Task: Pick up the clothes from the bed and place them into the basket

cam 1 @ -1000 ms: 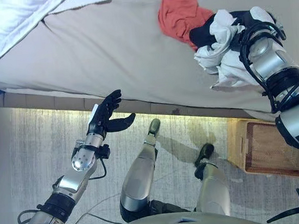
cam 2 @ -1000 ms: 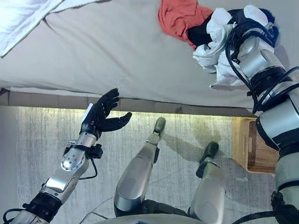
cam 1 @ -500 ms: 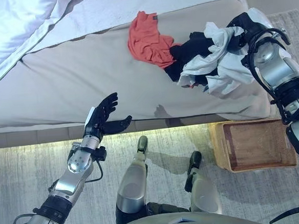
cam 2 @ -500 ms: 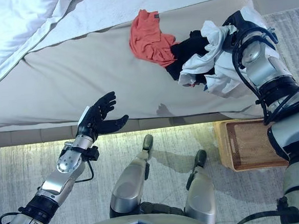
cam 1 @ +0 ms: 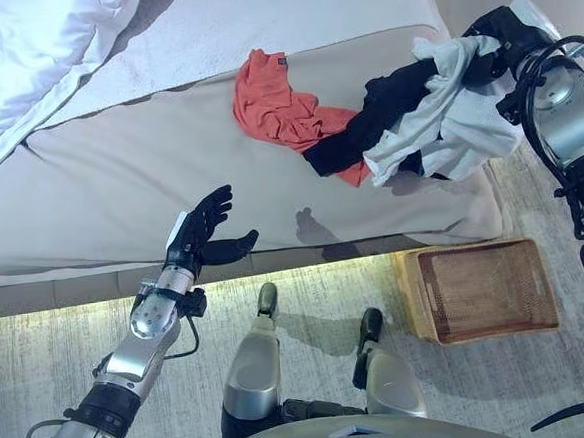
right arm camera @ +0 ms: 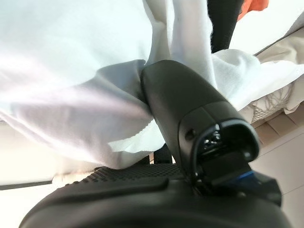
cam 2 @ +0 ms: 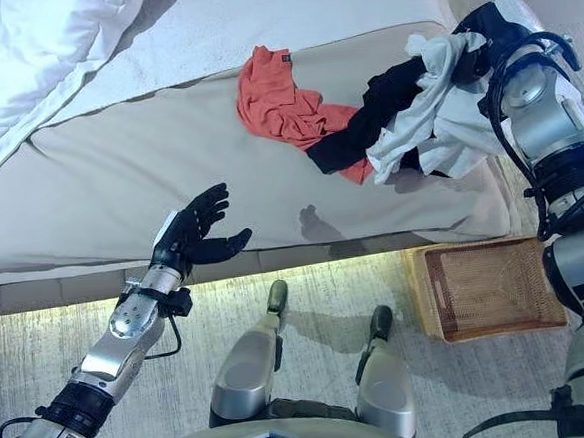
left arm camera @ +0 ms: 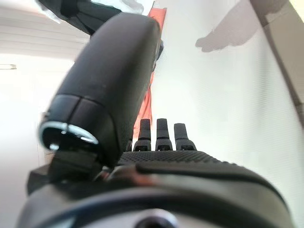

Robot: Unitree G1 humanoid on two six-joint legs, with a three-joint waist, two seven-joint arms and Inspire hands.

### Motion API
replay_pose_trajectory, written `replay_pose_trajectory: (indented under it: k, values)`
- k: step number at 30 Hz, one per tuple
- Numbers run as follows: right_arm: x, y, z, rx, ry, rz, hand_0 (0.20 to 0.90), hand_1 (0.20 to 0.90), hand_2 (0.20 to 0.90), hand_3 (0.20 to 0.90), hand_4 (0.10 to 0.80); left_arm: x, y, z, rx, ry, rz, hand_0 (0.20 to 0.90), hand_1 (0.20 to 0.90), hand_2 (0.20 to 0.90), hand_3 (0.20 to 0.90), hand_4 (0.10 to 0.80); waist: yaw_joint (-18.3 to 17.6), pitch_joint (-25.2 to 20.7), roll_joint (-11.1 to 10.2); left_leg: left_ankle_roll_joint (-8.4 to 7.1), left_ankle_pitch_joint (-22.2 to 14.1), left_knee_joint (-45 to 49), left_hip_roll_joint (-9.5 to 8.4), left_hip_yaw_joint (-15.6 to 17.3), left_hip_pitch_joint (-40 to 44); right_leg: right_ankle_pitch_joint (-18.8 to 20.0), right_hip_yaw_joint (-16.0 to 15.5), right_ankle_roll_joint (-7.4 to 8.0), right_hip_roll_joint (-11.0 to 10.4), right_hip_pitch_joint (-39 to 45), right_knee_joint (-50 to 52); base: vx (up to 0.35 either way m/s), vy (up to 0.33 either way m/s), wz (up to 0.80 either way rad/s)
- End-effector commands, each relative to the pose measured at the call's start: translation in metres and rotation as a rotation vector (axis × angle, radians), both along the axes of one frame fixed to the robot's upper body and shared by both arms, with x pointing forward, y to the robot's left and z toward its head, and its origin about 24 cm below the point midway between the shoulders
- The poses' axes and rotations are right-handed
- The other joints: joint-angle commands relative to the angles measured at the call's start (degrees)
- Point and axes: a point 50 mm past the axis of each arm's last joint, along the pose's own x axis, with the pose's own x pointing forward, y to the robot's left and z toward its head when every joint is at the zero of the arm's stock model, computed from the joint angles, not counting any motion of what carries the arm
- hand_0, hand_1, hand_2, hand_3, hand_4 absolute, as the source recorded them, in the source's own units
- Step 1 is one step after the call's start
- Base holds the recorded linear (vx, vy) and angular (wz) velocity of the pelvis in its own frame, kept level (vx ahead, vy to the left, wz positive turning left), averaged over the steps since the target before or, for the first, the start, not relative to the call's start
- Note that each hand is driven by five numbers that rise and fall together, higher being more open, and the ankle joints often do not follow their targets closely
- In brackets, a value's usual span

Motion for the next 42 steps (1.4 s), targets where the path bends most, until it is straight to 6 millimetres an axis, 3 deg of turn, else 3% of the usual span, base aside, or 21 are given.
replay_pose_trajectory:
  k: [1,14,22,23,24,42]
  values:
    - [-0.001,0.014,0.024,-0.073,-0.132,0.064,0.300,0.300,0.300,0.200,0.100,-0.015,-0.004,-0.008,-0.039,-0.031,-0.008,0.900,0.900,0.900,0.900,0.800,1.4,-14.0,-0.7,0.09,-4.4,1.9,1.95,-1.2,-1.2,-1.5,-0.9,-0.78,-2.6,-2.8,5.4,0.000,0.000,0.00]
    - [0.006,0.037,0.015,-0.019,-0.082,0.185,0.300,0.300,0.300,0.200,0.100,-0.020,-0.009,-0.015,-0.040,0.010,-0.017,0.900,0.900,0.900,0.900,0.800,2.1,-16.1,-1.2,-0.09,-4.3,1.1,2.05,-2.3,0.5,-2.0,-1.9,-0.60,-2.8,-0.8,5.2,0.042,0.009,0.07]
    - [0.011,0.044,0.006,-0.016,-0.032,0.192,0.300,0.300,0.300,0.200,0.100,-0.018,-0.008,-0.014,-0.048,-0.006,-0.018,0.900,0.900,0.900,0.900,0.800,3.2,-14.7,-0.5,-0.25,-3.8,1.0,1.86,-3.4,-0.5,-2.0,-3.0,-0.68,-3.3,-1.6,5.7,-0.015,0.012,0.06]
    - [0.011,0.043,0.004,-0.022,-0.019,0.185,0.436,0.436,0.436,0.359,0.259,-0.018,-0.009,-0.014,-0.048,-0.008,-0.019,0.900,0.900,0.900,0.900,0.800,3.3,-14.5,-0.5,-0.26,-3.7,1.0,1.85,-3.4,-0.6,-2.0,-3.1,-0.67,-3.4,-1.7,5.8,-0.036,0.006,0.04]
    - [0.011,0.040,0.002,-0.035,-0.009,0.163,0.900,0.900,0.900,0.900,0.800,-0.018,-0.010,-0.013,-0.049,-0.011,-0.022,0.900,0.900,0.900,0.900,0.800,3.5,-14.3,-0.3,-0.28,-3.6,0.9,1.89,-3.5,-0.8,-2.0,-3.3,-0.69,-3.5,-1.8,5.9,-0.029,0.007,0.03]
    - [0.014,0.022,-0.011,-0.021,0.070,0.076,0.900,0.900,0.900,0.900,0.800,-0.013,-0.014,-0.010,-0.046,-0.025,-0.024,0.900,0.900,0.900,0.900,0.800,3.5,-13.1,-0.1,-0.12,-3.1,0.4,1.93,-3.5,-1.0,-1.7,-3.4,-0.72,-3.6,-2.4,6.1,-0.003,0.000,0.04]
